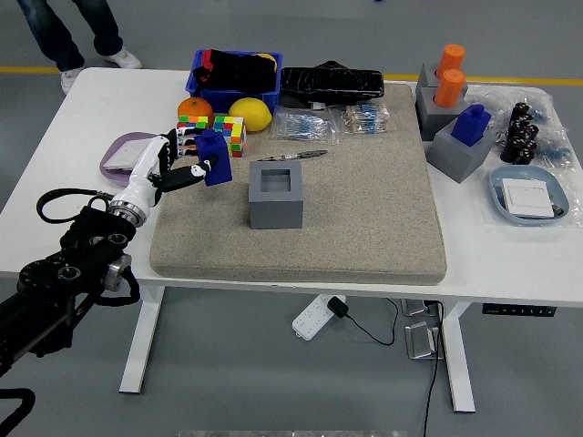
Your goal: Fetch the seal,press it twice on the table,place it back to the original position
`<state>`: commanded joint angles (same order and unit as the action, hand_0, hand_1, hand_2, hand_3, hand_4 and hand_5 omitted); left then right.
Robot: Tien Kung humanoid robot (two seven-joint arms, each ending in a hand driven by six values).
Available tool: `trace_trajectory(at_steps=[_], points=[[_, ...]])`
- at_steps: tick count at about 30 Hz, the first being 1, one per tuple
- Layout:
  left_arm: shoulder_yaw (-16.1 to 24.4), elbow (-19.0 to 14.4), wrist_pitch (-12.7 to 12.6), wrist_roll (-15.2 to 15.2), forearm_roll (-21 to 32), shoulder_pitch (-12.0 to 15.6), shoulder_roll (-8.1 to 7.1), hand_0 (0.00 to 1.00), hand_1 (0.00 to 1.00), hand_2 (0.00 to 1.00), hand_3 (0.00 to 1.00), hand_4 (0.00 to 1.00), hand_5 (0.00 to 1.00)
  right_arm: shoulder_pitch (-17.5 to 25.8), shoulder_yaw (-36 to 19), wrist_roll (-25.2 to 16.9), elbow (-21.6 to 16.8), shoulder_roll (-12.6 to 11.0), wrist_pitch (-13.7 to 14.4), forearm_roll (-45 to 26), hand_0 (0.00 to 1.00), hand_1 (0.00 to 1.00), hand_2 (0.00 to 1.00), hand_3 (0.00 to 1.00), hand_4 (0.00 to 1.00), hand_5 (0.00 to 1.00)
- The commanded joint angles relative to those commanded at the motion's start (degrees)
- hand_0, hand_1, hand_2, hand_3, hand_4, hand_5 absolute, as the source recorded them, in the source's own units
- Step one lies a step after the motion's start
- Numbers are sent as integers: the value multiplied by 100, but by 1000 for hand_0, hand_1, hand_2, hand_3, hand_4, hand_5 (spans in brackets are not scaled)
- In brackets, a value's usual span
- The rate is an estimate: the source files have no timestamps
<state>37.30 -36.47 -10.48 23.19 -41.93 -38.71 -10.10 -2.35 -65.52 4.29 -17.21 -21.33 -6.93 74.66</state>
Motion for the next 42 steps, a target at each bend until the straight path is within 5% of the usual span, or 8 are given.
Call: trace_trajectory(at_steps=[26, 42], points=[[-382, 391, 39, 174, 205, 240, 19, 846, 540, 458, 694, 523, 2, 9, -42, -11, -4, 26, 3, 11, 778, 664, 671, 671, 814, 566], [-618, 359, 74, 171, 223, 429, -54, 845, 541, 455, 692, 524, 2, 12, -42, -10, -8, 19, -4, 17, 778, 664, 671, 671, 814, 567]])
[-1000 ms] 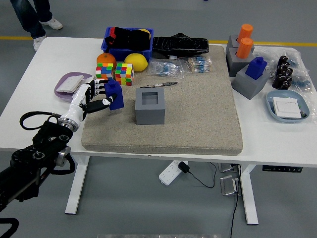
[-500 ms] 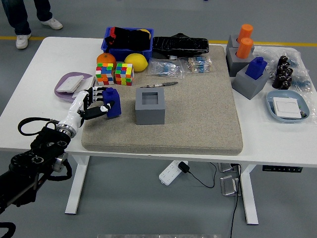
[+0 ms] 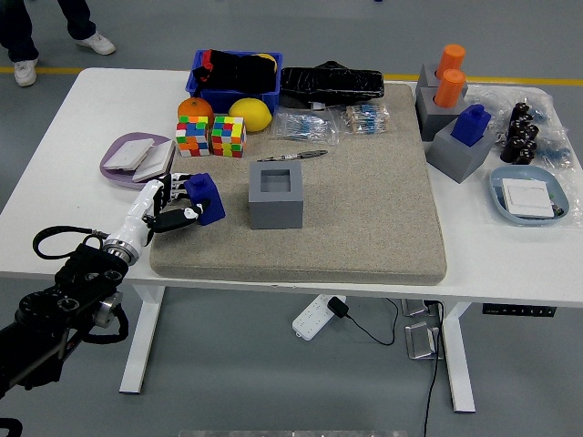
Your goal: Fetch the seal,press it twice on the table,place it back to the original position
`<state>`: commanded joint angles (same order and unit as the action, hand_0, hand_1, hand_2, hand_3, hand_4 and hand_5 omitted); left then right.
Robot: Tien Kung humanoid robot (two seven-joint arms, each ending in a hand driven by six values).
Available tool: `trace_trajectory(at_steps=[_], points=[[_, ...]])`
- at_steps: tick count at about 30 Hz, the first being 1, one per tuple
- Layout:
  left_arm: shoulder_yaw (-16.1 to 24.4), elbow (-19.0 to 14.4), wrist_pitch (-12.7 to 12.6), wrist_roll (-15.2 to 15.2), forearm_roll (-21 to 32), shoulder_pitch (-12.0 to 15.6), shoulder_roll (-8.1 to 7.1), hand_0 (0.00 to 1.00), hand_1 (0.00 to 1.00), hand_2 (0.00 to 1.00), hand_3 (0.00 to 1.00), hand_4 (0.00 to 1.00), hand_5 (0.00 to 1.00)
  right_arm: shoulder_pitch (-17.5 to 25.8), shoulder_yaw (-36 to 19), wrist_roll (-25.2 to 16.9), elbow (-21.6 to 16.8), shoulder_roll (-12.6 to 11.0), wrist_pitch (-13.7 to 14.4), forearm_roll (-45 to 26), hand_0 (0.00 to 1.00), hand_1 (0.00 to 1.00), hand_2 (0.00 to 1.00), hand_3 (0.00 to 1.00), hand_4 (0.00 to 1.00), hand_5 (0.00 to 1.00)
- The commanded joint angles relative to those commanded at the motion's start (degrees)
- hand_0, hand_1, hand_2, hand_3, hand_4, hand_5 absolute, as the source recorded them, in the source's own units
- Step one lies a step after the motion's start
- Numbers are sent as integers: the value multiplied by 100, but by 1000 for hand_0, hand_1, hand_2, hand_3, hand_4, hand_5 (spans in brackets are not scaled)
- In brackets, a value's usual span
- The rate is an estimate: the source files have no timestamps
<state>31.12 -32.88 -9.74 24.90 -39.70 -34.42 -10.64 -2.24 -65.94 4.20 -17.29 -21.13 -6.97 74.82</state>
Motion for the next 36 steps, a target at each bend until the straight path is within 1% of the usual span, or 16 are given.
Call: trace_trajectory(at_steps=[5, 9, 16, 22, 28, 32, 36], points=[[48, -218, 10, -11, -82, 70, -66, 845, 542, 455, 688, 526, 2, -1, -15, 0, 4, 0, 0, 8, 778, 664, 671, 671, 814, 564], [86, -345, 12, -20, -124, 77, -89, 845, 542, 455, 688, 526, 2, -6, -25, 1, 2, -1, -1, 12, 778, 664, 671, 671, 814, 564], [127, -403, 13, -21, -161, 21, -73, 847, 542, 456, 690, 529, 2, -13, -21, 2, 0, 4, -3, 6, 778, 664, 671, 671, 815, 564], [296, -411, 13, -22, -198, -145, -94, 847, 541, 455, 690, 533, 2, -6, -24, 6, 9, 7, -2, 6, 778, 664, 671, 671, 815, 565], [454, -456, 17, -13, -232, -404, -161, 847, 543, 456, 689, 535, 2, -15, -18, 6, 4, -1, -6, 0, 778, 663, 671, 671, 815, 565], [449, -595, 24, -16, -266, -532, -193, 845, 544, 457, 690, 537, 2, -15, -29, 7, 6, 3, -9, -2, 778, 663, 671, 670, 815, 566], [423, -757, 31, -52, -324, -607, -186, 844, 543, 457, 689, 537, 2, -17, -32, 8, 8, -1, -10, -3, 779, 664, 671, 671, 816, 565]])
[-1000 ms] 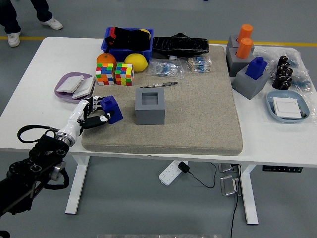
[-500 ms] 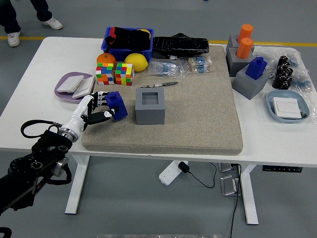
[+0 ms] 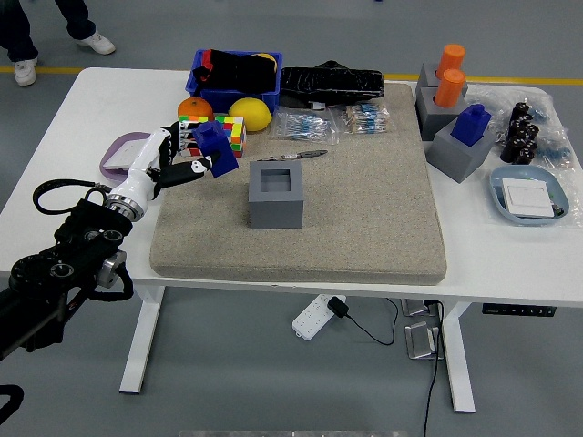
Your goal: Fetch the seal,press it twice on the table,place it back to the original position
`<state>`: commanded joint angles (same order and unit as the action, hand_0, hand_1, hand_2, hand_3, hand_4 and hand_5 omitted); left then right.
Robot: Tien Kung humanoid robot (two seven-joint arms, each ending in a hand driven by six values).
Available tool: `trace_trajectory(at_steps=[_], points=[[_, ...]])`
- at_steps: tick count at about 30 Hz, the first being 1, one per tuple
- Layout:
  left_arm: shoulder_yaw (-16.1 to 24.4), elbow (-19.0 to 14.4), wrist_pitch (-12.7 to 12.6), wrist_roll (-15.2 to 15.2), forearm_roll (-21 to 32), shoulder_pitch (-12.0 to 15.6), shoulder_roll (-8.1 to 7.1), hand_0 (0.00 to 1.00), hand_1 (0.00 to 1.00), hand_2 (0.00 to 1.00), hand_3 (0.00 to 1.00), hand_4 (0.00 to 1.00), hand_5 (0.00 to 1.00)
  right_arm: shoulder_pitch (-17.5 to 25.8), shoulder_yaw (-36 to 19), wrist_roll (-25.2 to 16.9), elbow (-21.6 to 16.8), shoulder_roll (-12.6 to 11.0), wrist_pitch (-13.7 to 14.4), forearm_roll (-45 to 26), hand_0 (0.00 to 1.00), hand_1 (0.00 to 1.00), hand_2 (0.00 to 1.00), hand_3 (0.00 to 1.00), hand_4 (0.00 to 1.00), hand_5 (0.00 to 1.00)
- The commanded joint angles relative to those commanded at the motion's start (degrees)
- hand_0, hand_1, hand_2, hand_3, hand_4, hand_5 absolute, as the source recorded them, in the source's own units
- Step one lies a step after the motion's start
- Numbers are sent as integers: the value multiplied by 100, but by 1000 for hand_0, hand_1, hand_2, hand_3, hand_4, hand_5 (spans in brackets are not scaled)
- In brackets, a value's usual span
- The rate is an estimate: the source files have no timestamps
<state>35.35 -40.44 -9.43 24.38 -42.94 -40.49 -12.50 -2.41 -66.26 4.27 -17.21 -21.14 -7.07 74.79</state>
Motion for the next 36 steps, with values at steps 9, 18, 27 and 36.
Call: trace_trajectory(at_steps=[9, 18, 27, 36], points=[[-290, -400, 52, -93, -54, -124, 64, 846, 544, 457, 688, 538, 2, -7, 13, 2, 1, -5, 0, -5, 778, 664, 671, 671, 816, 565], [-835, -409, 73, -114, -168, -439, 124, 846, 544, 458, 688, 538, 2, -30, 67, -2, 2, -38, 2, -18, 778, 664, 671, 671, 817, 565], [-1219, -203, 61, -88, -74, -596, 167, 846, 544, 458, 688, 535, 2, -56, 116, -2, -5, -56, -1, -37, 778, 664, 671, 670, 817, 565], [-1453, -15, 62, -70, 26, -684, 255, 844, 543, 458, 687, 532, 2, -62, 194, 1, -4, -60, -2, -54, 778, 663, 670, 669, 818, 565]])
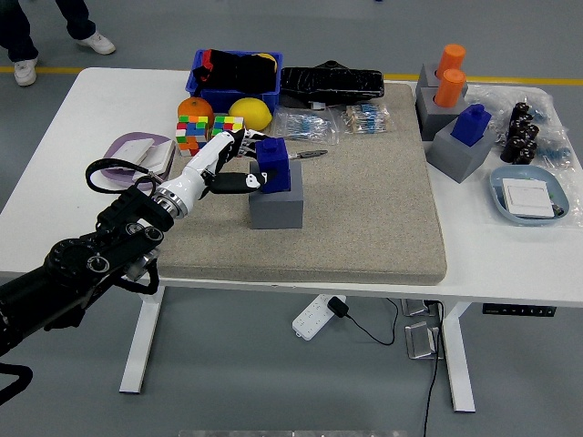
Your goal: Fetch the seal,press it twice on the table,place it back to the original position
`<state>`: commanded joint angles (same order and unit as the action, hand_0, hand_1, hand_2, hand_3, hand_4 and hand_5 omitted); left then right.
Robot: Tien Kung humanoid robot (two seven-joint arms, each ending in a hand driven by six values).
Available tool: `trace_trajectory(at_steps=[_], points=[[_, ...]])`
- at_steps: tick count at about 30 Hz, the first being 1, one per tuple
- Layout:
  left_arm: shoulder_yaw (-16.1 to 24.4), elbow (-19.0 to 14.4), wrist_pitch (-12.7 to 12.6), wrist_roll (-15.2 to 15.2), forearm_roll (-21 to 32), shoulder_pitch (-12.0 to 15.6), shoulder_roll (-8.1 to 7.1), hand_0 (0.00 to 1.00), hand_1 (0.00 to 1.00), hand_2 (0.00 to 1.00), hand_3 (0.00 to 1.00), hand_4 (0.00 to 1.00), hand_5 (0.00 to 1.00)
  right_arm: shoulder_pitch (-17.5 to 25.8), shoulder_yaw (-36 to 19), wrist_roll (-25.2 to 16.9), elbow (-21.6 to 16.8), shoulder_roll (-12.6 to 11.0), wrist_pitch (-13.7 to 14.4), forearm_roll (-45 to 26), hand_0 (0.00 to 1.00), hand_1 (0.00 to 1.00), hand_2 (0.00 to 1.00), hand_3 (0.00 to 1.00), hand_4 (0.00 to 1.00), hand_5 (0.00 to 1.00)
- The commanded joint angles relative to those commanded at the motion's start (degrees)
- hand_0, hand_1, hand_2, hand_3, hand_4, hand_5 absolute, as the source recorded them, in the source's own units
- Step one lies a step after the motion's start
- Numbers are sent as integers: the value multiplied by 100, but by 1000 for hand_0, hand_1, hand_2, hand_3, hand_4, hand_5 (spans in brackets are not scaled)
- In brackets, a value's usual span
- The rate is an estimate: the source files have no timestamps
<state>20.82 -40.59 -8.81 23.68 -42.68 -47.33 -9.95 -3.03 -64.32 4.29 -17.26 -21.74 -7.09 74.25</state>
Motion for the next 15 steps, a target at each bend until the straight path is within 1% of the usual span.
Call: trace_trajectory(at_steps=[7, 15], points=[[-120, 34, 19, 9, 41, -81, 51, 844, 542, 458, 688, 531, 2, 2, 25, -4, 1, -15, 5, -9, 778, 663, 670, 670, 819, 565], [-310, 124, 32, 26, 69, -248, 79, 845, 542, 458, 687, 530, 2, -35, 12, -5, -3, -19, 1, -4, 778, 663, 670, 671, 819, 565]])
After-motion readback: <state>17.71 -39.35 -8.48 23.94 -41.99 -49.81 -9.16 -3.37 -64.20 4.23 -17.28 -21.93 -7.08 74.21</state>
